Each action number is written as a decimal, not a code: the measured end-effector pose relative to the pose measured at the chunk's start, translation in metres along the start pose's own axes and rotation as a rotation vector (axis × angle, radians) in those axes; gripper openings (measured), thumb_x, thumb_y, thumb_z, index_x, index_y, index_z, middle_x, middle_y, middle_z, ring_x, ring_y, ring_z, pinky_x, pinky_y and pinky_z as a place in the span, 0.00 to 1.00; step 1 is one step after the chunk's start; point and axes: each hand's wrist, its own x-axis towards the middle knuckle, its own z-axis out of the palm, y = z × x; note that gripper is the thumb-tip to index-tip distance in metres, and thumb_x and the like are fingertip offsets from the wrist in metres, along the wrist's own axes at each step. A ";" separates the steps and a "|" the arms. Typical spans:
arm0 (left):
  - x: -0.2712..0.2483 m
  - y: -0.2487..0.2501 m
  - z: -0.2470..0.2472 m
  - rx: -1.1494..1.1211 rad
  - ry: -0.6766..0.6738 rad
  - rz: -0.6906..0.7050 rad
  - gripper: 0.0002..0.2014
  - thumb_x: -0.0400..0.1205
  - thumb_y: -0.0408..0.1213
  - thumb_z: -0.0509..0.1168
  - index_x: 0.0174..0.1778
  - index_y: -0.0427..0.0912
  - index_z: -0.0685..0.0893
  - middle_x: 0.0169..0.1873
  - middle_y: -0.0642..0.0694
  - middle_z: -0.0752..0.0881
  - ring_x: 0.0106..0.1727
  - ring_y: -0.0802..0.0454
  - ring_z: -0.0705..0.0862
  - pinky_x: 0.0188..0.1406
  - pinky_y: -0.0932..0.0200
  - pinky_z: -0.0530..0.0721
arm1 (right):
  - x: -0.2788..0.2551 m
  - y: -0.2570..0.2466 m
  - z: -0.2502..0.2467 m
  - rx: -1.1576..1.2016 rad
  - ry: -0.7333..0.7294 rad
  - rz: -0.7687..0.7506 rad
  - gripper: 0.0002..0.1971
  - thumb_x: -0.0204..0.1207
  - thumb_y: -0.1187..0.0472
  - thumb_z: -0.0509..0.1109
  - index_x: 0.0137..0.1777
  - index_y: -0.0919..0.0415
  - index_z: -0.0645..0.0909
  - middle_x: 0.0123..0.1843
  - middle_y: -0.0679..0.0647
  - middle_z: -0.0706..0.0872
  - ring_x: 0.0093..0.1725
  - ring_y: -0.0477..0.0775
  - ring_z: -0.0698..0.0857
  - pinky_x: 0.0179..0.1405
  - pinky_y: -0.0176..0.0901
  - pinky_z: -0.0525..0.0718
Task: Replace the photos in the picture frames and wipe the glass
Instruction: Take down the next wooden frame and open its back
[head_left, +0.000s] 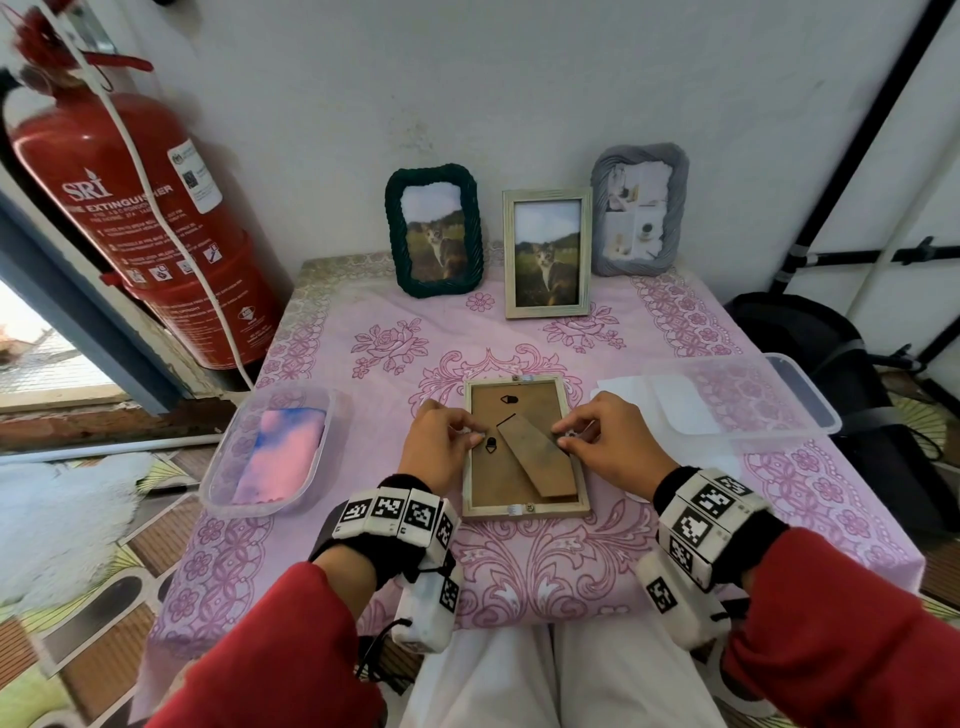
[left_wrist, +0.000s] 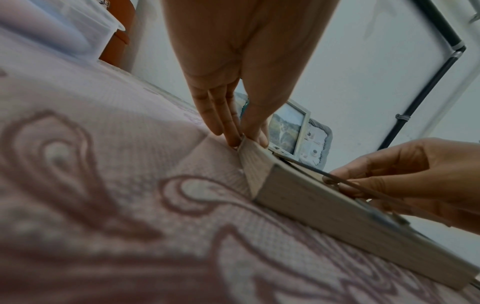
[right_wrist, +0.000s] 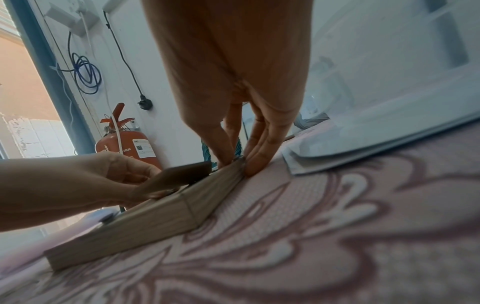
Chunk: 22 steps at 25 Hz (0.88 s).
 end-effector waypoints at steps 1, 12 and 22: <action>0.000 0.000 0.000 -0.002 0.000 0.003 0.09 0.78 0.29 0.67 0.53 0.38 0.88 0.49 0.44 0.73 0.51 0.44 0.82 0.51 0.65 0.75 | 0.000 0.000 0.000 0.003 -0.001 0.006 0.07 0.70 0.69 0.75 0.47 0.65 0.89 0.34 0.39 0.74 0.33 0.36 0.76 0.34 0.15 0.74; -0.001 -0.001 0.000 -0.014 0.006 0.000 0.10 0.78 0.29 0.67 0.53 0.39 0.89 0.49 0.44 0.73 0.50 0.45 0.82 0.48 0.69 0.72 | 0.000 -0.001 -0.002 0.047 -0.036 0.065 0.08 0.72 0.71 0.73 0.49 0.66 0.89 0.36 0.46 0.77 0.35 0.39 0.77 0.34 0.14 0.74; -0.006 -0.008 0.002 -0.072 0.039 -0.021 0.06 0.78 0.33 0.68 0.49 0.42 0.87 0.52 0.40 0.85 0.50 0.46 0.85 0.57 0.49 0.83 | 0.000 0.003 -0.001 0.107 -0.085 0.110 0.08 0.72 0.74 0.69 0.47 0.66 0.87 0.34 0.54 0.79 0.34 0.46 0.76 0.34 0.25 0.74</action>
